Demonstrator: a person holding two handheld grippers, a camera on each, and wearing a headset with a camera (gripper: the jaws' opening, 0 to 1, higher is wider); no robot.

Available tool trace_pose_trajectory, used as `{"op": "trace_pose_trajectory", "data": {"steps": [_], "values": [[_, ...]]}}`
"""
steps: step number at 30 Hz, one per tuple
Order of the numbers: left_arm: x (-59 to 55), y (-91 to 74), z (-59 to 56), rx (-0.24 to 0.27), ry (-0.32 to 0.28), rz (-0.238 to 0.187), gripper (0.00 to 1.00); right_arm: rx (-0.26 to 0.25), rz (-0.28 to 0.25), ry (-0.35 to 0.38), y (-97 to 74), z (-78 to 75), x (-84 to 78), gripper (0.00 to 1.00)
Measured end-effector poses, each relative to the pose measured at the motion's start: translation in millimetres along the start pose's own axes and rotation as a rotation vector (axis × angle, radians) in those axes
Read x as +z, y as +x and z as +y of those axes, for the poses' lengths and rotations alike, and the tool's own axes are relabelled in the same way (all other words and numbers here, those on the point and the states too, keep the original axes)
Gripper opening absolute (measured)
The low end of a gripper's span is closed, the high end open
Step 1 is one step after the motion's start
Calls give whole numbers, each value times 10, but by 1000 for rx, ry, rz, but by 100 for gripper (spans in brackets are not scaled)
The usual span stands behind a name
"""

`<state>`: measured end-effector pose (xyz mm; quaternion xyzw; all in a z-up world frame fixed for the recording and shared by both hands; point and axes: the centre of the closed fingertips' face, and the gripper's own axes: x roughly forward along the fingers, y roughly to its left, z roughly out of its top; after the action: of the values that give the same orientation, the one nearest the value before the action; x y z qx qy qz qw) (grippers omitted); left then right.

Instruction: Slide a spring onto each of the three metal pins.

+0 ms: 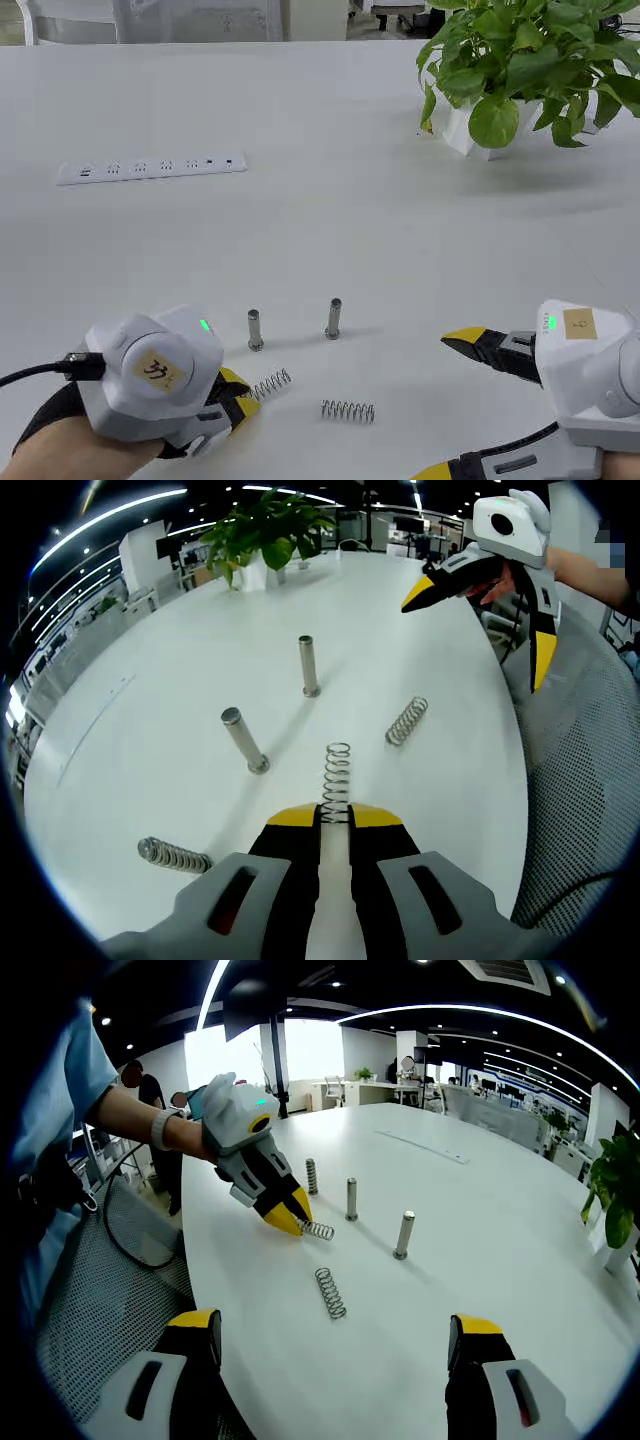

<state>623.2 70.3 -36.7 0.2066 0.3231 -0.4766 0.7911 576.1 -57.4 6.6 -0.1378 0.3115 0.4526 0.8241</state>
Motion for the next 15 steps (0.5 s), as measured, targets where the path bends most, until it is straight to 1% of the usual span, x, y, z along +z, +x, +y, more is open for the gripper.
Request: {"op": "trace_pose_trajectory", "data": {"steps": [3,5,7,8,12,15], "values": [[20,-66,-50,-1,-4,-21,7,15,4,-21,24,23,52,93],[37,-105,-110,-13,2,-39,7,29,10,-36,45,41,86,91],[68,-143,-185,-29,22,-61,7,46,9,-50,64,63,144,91],[75,-159,-210,-33,25,-65,7,53,7,-57,70,72,172,90],[154,-221,-341,-68,57,-109,7,94,-11,-81,116,131,328,85],[203,-249,-421,-91,83,-130,6,123,-1,-114,159,185,382,81]]}}
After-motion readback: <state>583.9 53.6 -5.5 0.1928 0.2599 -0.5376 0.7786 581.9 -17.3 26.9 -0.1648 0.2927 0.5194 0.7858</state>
